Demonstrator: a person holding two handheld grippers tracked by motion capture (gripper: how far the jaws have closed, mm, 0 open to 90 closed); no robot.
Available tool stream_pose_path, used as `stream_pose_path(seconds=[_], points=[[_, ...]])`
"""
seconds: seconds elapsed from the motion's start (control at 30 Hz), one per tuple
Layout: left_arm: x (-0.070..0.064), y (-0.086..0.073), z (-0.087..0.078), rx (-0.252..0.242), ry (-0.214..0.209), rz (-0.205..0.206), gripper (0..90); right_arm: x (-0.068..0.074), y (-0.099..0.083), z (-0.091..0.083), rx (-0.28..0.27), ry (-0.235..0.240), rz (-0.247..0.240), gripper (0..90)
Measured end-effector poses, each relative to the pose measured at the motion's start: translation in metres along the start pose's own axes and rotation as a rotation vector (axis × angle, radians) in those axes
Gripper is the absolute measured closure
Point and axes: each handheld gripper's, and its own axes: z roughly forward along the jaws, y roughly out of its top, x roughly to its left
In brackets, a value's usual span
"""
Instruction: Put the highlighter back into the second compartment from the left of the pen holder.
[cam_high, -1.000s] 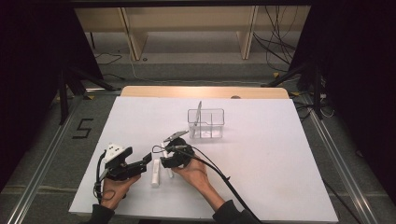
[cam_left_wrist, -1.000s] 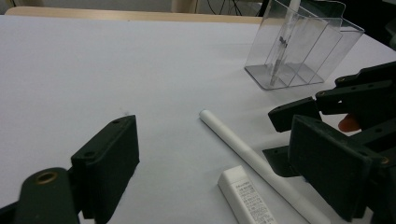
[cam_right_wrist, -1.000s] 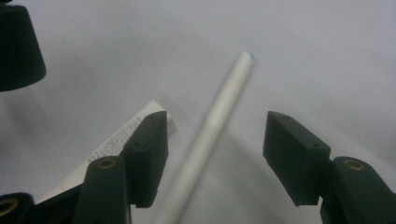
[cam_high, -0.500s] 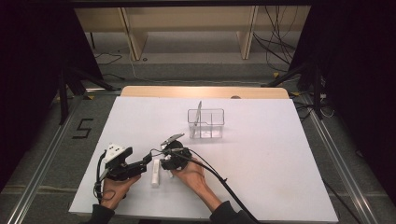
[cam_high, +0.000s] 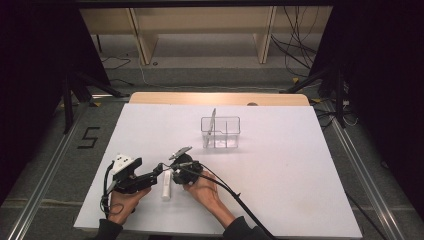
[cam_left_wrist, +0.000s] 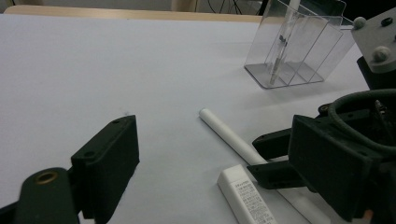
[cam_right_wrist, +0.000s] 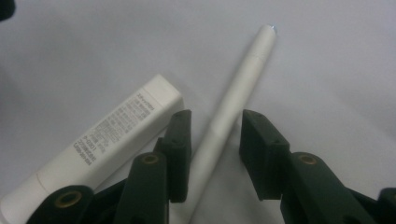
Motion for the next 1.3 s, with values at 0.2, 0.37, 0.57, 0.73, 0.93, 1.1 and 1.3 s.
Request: stream_pose_path(seconds=[0.2, 0.37, 0.57, 0.73, 0.93, 1.1, 1.3], points=[[0.0, 0.0, 0.0, 0.002, 0.001, 0.001, 15.8, 0.002, 0.0, 0.0, 0.002, -0.005, -0.001, 68.0], [-0.001, 0.0, 0.0, 0.002, 0.0, 0.001, 15.8, 0.003, 0.0, -0.001, 0.005, -0.009, 0.008, 70.1], [-0.001, 0.0, 0.0, 0.002, 0.0, 0.001, 15.8, 0.0, 0.0, -0.001, 0.005, -0.013, 0.04, 74.5], [-0.001, 0.0, 0.0, 0.002, -0.001, 0.0, 15.8, -0.002, 0.001, -0.001, 0.004, -0.015, 0.065, 78.6], [-0.001, 0.0, 0.0, 0.001, -0.001, -0.001, 15.8, -0.002, 0.0, -0.001, 0.004, -0.011, 0.071, 79.0], [0.0, 0.0, 0.0, 0.002, -0.004, -0.004, 15.8, -0.005, 0.0, -0.003, -0.002, 0.006, 0.07, 79.2], [0.0, 0.0, 0.0, 0.002, -0.003, -0.003, 15.8, -0.007, 0.002, -0.009, -0.027, 0.013, 0.068, 79.3]])
